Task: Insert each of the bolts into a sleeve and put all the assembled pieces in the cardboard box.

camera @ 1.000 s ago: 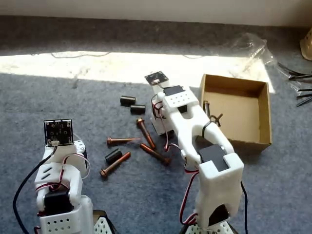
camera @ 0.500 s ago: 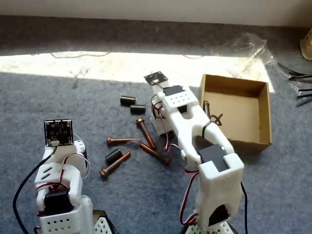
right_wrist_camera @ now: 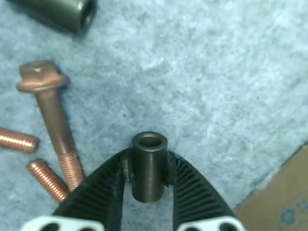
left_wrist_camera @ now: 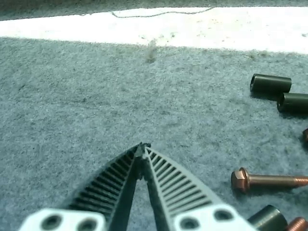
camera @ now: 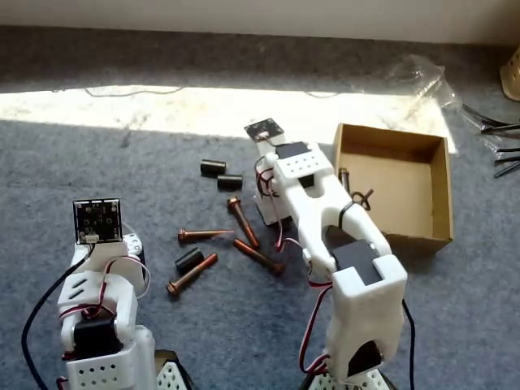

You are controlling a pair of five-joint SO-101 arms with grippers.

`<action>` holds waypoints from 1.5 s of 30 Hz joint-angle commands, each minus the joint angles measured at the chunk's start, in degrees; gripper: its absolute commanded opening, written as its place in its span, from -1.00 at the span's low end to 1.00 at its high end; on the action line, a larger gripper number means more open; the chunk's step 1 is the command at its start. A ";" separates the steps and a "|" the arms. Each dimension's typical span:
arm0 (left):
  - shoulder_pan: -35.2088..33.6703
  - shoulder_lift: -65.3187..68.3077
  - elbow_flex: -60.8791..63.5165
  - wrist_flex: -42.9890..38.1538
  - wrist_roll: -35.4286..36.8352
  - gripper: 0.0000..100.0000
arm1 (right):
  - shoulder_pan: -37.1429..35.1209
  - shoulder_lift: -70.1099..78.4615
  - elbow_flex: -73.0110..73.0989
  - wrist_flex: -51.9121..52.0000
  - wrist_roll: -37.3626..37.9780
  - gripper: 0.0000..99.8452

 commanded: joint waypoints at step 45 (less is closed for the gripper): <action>8.22 -0.22 -2.86 -0.97 -7.65 -0.99 | 0.75 -89.19 47.43 -3.38 0.26 -0.99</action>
